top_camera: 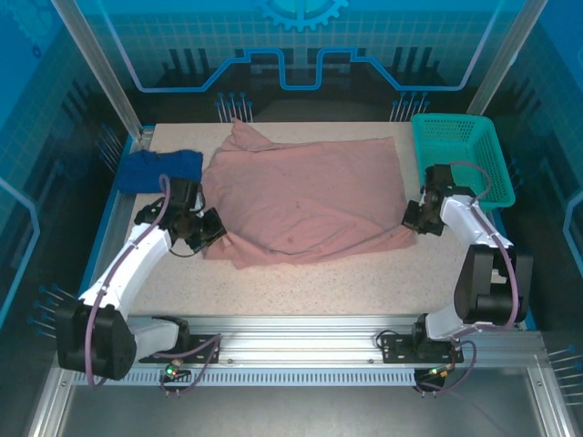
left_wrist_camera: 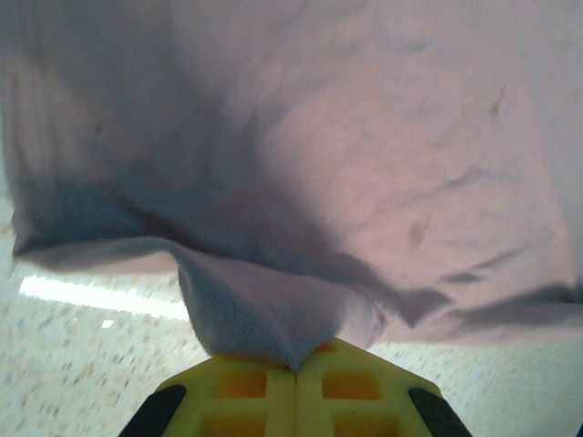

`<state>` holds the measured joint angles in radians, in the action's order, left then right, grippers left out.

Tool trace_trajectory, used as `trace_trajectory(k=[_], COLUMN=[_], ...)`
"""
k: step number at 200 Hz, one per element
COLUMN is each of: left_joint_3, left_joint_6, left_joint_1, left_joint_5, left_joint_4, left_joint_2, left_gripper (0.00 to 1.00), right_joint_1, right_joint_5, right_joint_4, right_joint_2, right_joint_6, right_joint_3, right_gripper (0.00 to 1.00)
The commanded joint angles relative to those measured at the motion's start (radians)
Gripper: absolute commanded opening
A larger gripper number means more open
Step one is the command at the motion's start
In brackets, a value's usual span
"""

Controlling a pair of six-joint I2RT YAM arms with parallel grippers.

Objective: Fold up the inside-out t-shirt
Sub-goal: Fold the T-shirt at the center of the table.

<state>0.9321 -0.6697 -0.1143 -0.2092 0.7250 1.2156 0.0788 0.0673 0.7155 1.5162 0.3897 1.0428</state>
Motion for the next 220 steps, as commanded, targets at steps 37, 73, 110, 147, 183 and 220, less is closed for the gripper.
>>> trace_trajectory(k=[37, 73, 110, 147, 183, 220], left_joint_3=[0.135, 0.213, 0.234, 0.245, 0.264, 0.264], left_joint_6=[0.058, 0.083, 0.081, 0.084, 0.088, 0.089], left_joint_1=[0.058, 0.083, 0.094, 0.103, 0.119, 0.128], left_joint_5=[-0.033, -0.014, -0.01, -0.009, -0.007, -0.007], left_joint_4=[-0.134, -0.141, -0.169, -0.189, -0.195, -0.197], left_joint_2=[0.104, 0.178, 0.236, 0.276, 0.299, 0.312], left_gripper=[0.0, 0.0, 0.0, 0.0, 0.0, 0.0], right_joint_1=[-0.075, -0.088, -0.11, -0.134, -0.151, -0.159], right_joint_5=[0.171, 0.222, 0.257, 0.281, 0.326, 0.328], right_joint_4=[0.016, 0.018, 0.012, 0.013, 0.021, 0.023], right_joint_2=[0.093, 0.146, 0.198, 0.261, 0.303, 0.351], right_joint_6=[-0.044, -0.059, -0.065, -0.072, -0.088, -0.092], right_joint_3=[0.135, 0.187, 0.238, 0.296, 0.347, 0.394], right_gripper=[0.01, 0.01, 0.0, 0.01, 0.0, 0.01])
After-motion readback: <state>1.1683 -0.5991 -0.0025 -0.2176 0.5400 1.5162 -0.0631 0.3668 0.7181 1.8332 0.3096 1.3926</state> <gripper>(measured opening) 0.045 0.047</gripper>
